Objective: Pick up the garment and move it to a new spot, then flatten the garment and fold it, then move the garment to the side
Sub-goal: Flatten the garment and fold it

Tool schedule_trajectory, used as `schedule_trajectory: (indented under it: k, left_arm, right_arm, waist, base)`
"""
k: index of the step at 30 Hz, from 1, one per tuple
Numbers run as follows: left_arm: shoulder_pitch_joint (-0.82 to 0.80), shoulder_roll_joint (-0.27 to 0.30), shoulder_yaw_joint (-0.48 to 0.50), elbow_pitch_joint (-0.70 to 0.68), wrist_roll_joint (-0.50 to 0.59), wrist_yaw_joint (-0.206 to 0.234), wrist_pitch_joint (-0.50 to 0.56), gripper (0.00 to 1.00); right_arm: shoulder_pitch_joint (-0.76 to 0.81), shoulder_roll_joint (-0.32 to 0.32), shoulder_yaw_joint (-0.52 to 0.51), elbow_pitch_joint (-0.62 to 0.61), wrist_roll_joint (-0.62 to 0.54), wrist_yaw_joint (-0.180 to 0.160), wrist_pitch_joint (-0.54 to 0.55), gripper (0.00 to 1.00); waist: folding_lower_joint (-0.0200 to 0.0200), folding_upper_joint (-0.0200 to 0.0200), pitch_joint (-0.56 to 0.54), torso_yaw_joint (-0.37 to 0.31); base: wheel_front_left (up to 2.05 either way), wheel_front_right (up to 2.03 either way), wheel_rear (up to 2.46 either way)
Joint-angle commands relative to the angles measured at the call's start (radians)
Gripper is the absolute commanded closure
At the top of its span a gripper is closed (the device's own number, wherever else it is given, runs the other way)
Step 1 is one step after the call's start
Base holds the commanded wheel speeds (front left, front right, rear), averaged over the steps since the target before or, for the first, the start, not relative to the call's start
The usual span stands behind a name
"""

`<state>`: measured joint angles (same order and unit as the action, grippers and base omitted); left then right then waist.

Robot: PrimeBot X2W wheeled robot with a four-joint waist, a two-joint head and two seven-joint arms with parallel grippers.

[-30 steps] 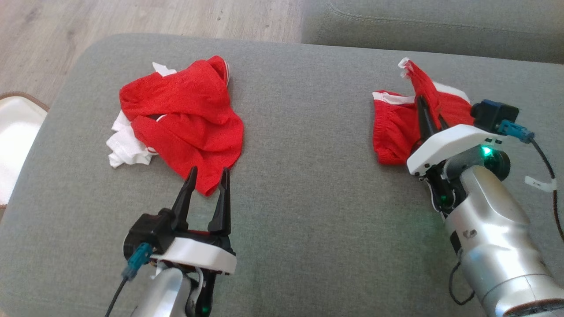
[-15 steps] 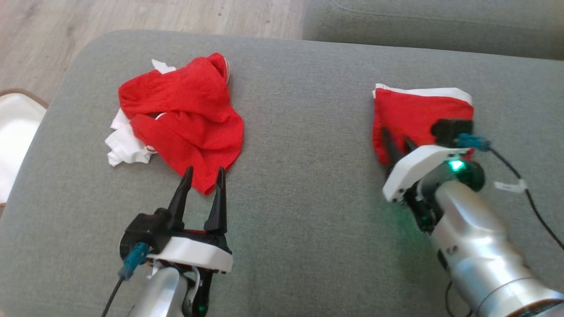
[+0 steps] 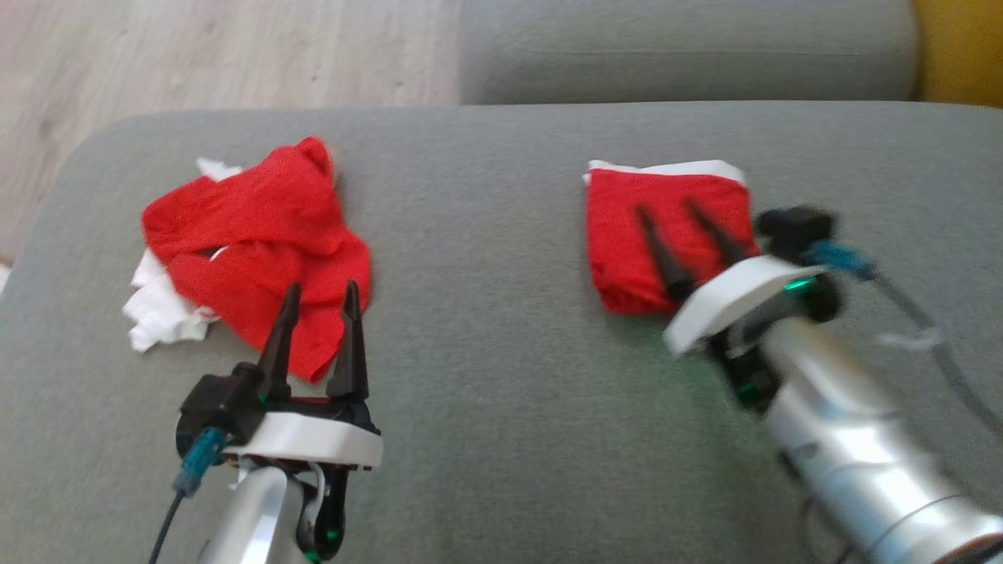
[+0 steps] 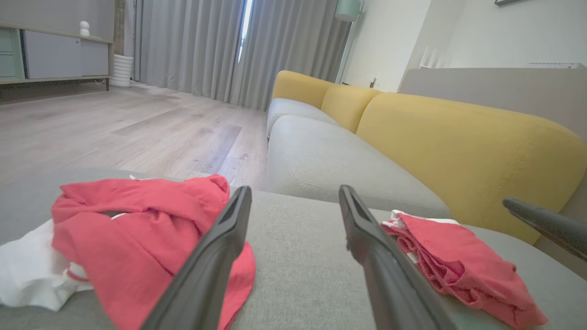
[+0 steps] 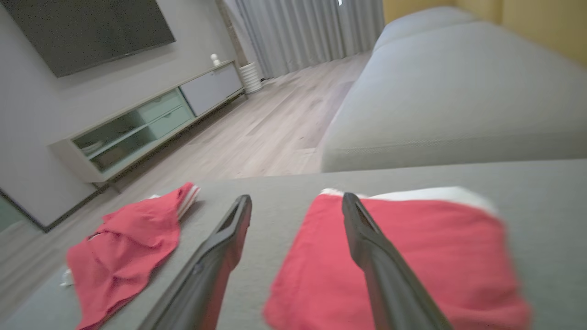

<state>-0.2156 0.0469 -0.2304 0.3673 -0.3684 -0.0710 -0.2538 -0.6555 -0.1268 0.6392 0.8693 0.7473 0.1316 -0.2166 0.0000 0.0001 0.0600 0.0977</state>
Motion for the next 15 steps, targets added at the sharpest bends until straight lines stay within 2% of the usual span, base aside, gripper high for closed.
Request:
schedule_trajectory:
  k: [1,5,8,13,15]
  left_arm:
    - [-0.02,0.007,0.044,-0.043,0.008,-0.001,-0.008,0.0]
    - [-0.013,0.006,0.063,-0.06,0.013,-0.002,-0.008,0.0]
    - [-0.011,0.005,0.073,-0.071,0.016,-0.003,-0.008,0.0]
    - [0.003,0.004,0.084,-0.084,0.024,-0.005,-0.008,0.0]
    - [0.009,0.004,0.084,-0.084,0.027,-0.007,-0.008,0.0]
  right_arm:
    - [-0.05,-0.036,-0.015,-0.029,-0.024,-0.001,-0.027,0.0]
    - [-0.053,-0.107,-0.103,-0.041,-0.107,-0.001,-0.044,0.0]
    - [-0.019,-0.136,-0.24,-0.112,-0.211,-0.001,-0.045,0.0]
    - [0.13,-0.089,-0.465,-0.258,-0.406,-0.001,-0.045,0.0]
    - [0.162,-0.067,-0.496,-0.289,-0.439,-0.001,-0.045,0.0]
  waist:
    - [0.0,-0.0001,-0.024,-0.038]
    - [0.0,-0.0001,-0.035,-0.075]
    - [0.0,-0.0001,-0.038,-0.097]
    - [0.0,-0.0001,-0.045,-0.126]
    - [0.0,-0.0001,-0.045,-0.131]
  base:
    - [0.0,0.0,0.0]
    - [0.0,0.0,0.0]
    - [0.0,0.0,0.0]
    - [0.0,0.0,0.0]
    - [0.0,0.0,0.0]
